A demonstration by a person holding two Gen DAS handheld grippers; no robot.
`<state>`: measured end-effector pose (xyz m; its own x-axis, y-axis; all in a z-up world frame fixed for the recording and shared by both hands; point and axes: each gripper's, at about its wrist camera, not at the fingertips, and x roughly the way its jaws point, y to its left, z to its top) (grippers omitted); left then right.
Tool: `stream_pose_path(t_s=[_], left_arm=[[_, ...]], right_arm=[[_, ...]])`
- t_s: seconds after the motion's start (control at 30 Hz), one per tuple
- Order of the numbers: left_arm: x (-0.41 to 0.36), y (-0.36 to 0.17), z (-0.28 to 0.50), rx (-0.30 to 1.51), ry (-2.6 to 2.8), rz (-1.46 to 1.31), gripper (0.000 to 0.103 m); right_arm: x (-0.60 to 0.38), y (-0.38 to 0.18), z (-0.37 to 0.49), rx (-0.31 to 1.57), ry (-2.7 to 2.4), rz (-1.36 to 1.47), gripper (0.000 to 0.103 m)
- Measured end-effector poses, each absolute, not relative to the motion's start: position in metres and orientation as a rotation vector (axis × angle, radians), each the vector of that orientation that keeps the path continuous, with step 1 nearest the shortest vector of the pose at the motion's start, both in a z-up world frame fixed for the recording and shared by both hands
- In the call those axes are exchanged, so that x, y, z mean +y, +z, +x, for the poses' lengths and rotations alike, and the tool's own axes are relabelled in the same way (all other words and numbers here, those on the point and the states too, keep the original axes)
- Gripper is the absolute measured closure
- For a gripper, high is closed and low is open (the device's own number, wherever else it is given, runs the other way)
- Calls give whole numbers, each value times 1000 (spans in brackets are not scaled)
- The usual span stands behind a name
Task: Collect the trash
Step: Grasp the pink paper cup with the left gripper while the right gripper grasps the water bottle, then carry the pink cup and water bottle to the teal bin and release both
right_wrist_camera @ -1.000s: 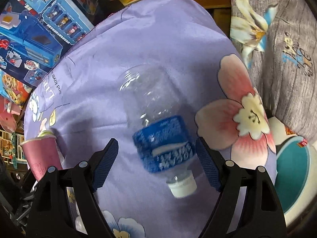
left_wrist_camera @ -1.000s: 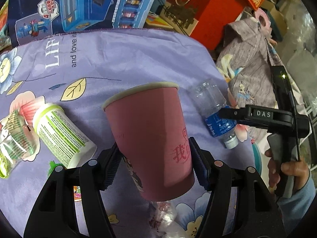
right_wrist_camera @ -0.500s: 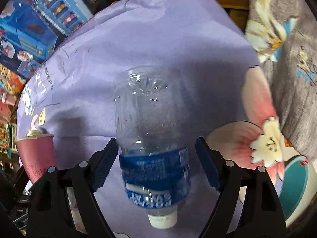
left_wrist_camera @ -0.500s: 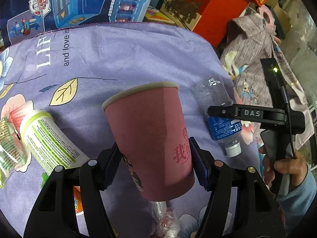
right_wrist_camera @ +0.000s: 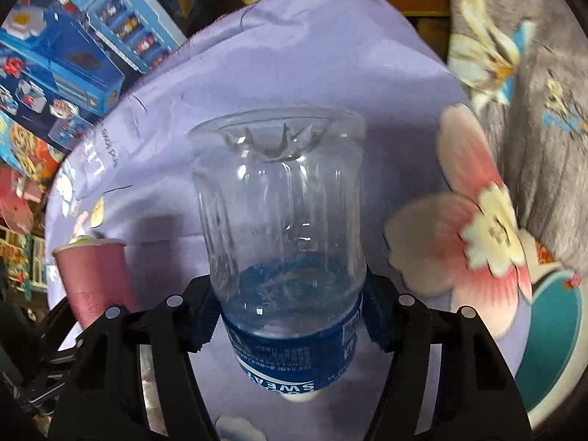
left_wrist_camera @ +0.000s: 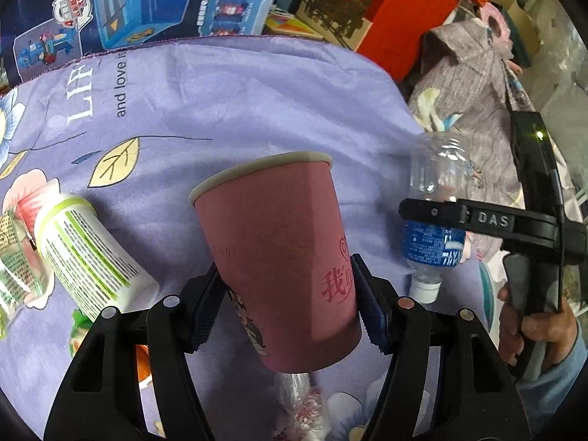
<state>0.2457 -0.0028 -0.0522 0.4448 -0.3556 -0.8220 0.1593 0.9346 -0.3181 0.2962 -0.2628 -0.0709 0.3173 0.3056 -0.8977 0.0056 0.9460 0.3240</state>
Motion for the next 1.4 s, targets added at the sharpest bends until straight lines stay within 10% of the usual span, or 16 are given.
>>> stream_pose_path(t_s=[1.4], left_arm=[[-221, 47, 106, 895, -646, 114, 36]], right_arm=[[-490, 31, 46, 898, -26, 593, 41]])
